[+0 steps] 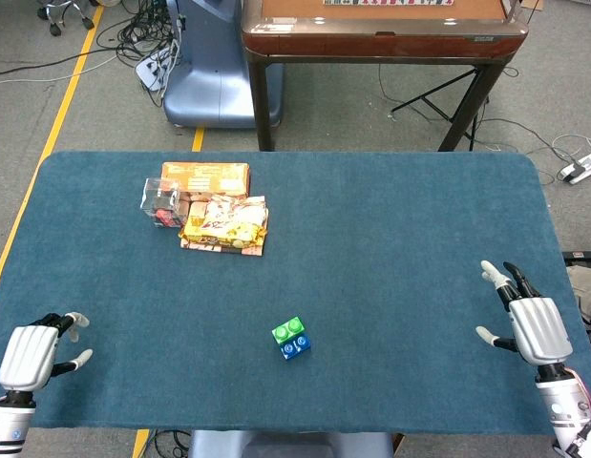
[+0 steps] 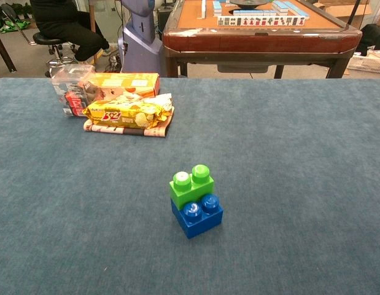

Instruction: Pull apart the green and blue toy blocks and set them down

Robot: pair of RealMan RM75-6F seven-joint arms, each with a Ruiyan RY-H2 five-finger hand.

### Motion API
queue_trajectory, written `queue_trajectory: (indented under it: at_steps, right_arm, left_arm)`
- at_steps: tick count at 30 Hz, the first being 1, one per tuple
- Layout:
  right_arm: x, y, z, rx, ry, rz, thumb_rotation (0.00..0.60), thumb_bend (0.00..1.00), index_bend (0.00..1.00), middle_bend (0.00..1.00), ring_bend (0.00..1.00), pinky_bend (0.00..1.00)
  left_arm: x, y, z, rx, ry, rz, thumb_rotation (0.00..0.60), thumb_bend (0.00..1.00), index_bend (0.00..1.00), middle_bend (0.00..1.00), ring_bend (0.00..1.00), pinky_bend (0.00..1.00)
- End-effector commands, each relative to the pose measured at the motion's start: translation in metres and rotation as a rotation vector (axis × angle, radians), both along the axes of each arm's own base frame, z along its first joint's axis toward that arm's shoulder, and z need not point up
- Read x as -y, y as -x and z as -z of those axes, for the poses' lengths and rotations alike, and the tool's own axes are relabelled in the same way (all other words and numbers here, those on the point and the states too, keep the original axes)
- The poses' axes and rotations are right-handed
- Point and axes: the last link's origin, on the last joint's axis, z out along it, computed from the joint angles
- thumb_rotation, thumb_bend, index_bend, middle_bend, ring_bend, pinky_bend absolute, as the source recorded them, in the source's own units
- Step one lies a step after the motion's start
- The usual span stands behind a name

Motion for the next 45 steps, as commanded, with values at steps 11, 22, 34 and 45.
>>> queue_trajectory:
  at_steps: [11, 22, 34, 45]
  right_arm:
    - [0.004, -0.003, -0.001, 0.013, -0.004, -0.01, 0.6, 0.01, 0.12, 0.27, 0.29, 0.42]
    - [0.012, -0.01, 0.008, 0.015, -0.026, -0.032, 0.6, 0.0, 0.13, 0.27, 0.3, 0.42]
    - [0.016, -0.014, -0.001, 0.016, -0.004, -0.032, 0.6, 0.0, 0.13, 0.27, 0.3, 0.42]
    - [0.017, -0.012, -0.006, 0.016, -0.001, -0.025, 0.6, 0.0, 0.14, 0.28, 0.3, 0.42]
  left_arm:
    - [-0.004, -0.012, 0.008, 0.052, 0.028, 0.057, 0.6, 0.2, 0.41, 0.51, 0.49, 0.66]
    - [-0.009, -0.027, 0.018, 0.058, 0.075, 0.127, 0.6, 0.15, 0.16, 0.47, 0.49, 0.67]
    - [-0.037, -0.084, 0.045, 0.069, 0.215, 0.294, 0.6, 0.09, 0.15, 0.71, 0.69, 0.84]
    - [-0.063, -0.136, 0.083, 0.057, 0.312, 0.403, 0.6, 0.07, 0.14, 0.72, 0.68, 0.85]
